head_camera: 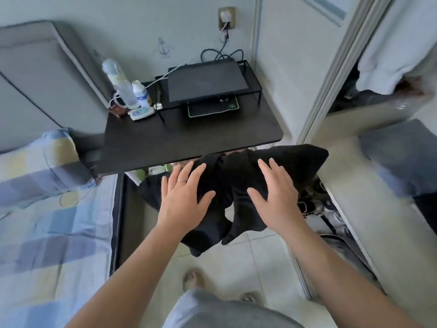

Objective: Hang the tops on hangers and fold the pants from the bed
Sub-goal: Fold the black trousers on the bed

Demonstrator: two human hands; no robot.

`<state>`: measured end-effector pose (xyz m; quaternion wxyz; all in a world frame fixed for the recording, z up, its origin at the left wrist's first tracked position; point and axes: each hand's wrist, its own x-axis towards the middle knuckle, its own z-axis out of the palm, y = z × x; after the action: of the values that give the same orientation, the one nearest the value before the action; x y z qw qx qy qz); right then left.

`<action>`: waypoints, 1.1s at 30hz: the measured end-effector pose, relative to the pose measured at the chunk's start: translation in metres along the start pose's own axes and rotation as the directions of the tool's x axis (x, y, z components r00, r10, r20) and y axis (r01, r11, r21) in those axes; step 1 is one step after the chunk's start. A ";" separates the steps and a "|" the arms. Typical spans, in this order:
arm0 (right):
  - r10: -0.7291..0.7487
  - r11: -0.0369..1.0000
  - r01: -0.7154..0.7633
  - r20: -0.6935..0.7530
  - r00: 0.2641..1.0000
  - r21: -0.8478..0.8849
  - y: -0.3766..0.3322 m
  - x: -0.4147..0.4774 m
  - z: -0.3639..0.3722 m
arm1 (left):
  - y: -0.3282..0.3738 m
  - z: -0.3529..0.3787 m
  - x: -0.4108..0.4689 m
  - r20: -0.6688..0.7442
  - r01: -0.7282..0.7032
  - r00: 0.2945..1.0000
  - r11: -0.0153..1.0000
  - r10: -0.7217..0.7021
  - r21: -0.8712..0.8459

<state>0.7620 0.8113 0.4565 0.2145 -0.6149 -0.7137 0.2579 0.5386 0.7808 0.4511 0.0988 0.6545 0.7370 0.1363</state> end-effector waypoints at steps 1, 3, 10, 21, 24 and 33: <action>-0.022 0.999 0.022 0.004 1.000 -0.023 -0.008 0.003 0.005 | -0.012 -0.001 -0.004 -0.016 0.045 0.999 0.999 -0.046 -0.014; -0.047 0.995 0.049 0.022 0.999 -0.086 -0.021 0.009 0.014 | -0.031 -0.001 -0.011 -0.054 0.122 0.991 0.992 -0.122 -0.014; -0.005 0.979 -0.008 -0.066 0.998 -0.203 -0.056 0.021 0.029 | -0.053 0.010 -0.030 -0.060 0.419 0.863 0.778 -0.501 -0.469; -0.010 0.991 -0.010 -0.149 0.989 -0.132 -0.084 0.024 0.042 | -0.080 0.027 -0.025 0.317 0.591 0.744 0.358 -0.588 -0.723; -0.018 0.988 -0.010 -0.182 0.983 -0.152 -0.082 0.028 0.042 | -0.088 0.031 -0.026 0.264 0.565 0.772 0.433 -0.578 -0.703; -0.134 0.982 0.101 -0.212 0.968 -0.163 -0.083 0.030 0.049 | -0.093 0.004 -0.047 0.068 0.351 0.849 0.462 -0.525 -0.815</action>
<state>0.6637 0.8269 0.4708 0.2606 -0.6107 -0.7380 0.1199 0.4585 0.7248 0.4151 0.3425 0.3085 0.7429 0.4854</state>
